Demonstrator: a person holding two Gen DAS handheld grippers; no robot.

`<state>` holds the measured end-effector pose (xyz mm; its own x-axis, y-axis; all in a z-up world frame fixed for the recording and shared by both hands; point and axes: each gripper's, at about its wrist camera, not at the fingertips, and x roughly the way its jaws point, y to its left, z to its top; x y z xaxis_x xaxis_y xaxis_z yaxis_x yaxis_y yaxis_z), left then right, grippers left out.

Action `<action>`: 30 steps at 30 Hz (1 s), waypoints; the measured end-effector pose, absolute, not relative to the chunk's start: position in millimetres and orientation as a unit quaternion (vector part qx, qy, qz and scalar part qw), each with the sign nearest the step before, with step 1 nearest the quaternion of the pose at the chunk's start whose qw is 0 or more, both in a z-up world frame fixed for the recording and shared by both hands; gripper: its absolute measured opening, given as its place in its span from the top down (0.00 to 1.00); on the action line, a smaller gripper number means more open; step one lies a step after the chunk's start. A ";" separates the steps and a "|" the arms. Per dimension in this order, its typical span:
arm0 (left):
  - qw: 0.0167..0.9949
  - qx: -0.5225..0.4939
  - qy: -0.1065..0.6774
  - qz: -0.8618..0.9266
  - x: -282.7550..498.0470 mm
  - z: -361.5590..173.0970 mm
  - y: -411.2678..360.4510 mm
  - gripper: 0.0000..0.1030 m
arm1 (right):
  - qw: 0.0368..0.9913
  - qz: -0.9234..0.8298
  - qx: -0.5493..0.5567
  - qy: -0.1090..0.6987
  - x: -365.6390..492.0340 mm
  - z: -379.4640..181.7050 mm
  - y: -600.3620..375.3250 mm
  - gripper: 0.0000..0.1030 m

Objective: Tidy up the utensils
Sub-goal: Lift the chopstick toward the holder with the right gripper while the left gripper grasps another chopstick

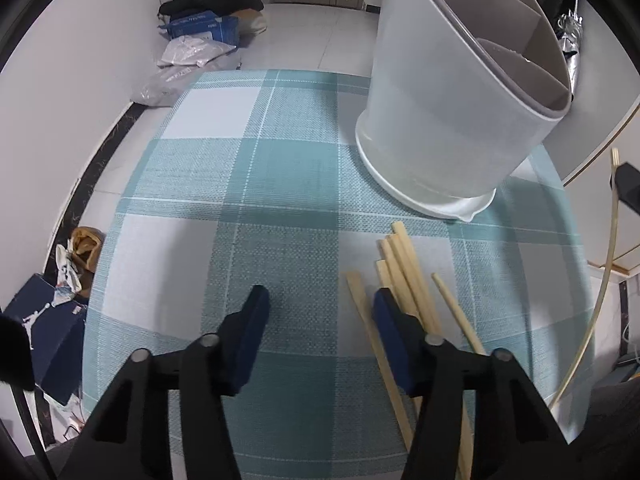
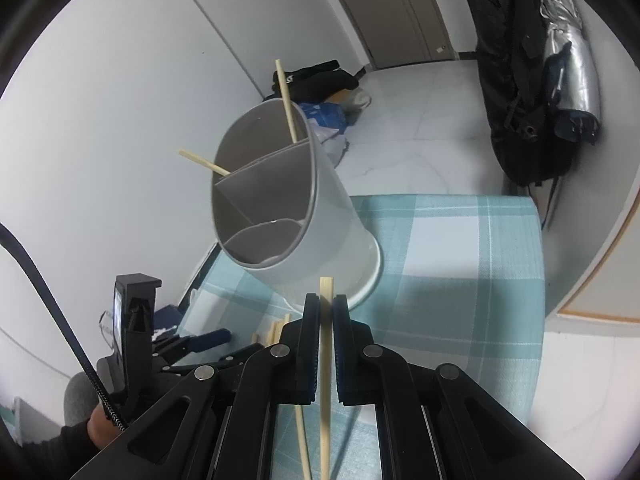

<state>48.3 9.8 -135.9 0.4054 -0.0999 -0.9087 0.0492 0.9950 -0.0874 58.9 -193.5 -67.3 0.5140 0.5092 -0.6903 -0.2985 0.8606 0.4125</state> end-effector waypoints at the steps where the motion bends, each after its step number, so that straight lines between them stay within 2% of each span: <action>1: 0.839 -0.022 0.542 -0.046 47.8 -136.2 9.5 0.55 | 0.863 0.234 0.118 0.432 60.5 -69.5 -192.2 0.94; 11: 0.843 0.007 0.536 -0.039 52.4 -139.3 -1.9 0.57 | 0.868 0.234 0.106 0.425 60.7 -69.6 -186.6 0.94; 13: 0.845 0.002 0.533 -0.035 55.6 -139.1 -1.3 0.69 | 0.871 0.233 0.105 0.420 59.8 -67.8 -186.7 0.94; 14: 0.847 -0.001 0.531 -0.033 57.3 -138.9 -0.1 0.84 | 0.872 0.232 0.105 0.419 59.8 -67.1 -186.7 0.94; 15: 0.846 -0.010 0.532 -0.035 59.8 -138.8 0.7 0.93 | 0.873 0.231 0.104 0.416 59.3 -66.1 -186.6 0.94; 18: 0.847 -0.029 0.530 -0.037 62.0 -138.8 3.4 0.97 | 0.878 0.229 0.101 0.408 57.8 -63.1 -185.9 0.94; 30: 0.874 -0.095 0.474 -0.048 58.0 -113.2 22.9 0.97 | 0.900 0.227 0.067 0.367 41.3 -49.9 -176.3 0.95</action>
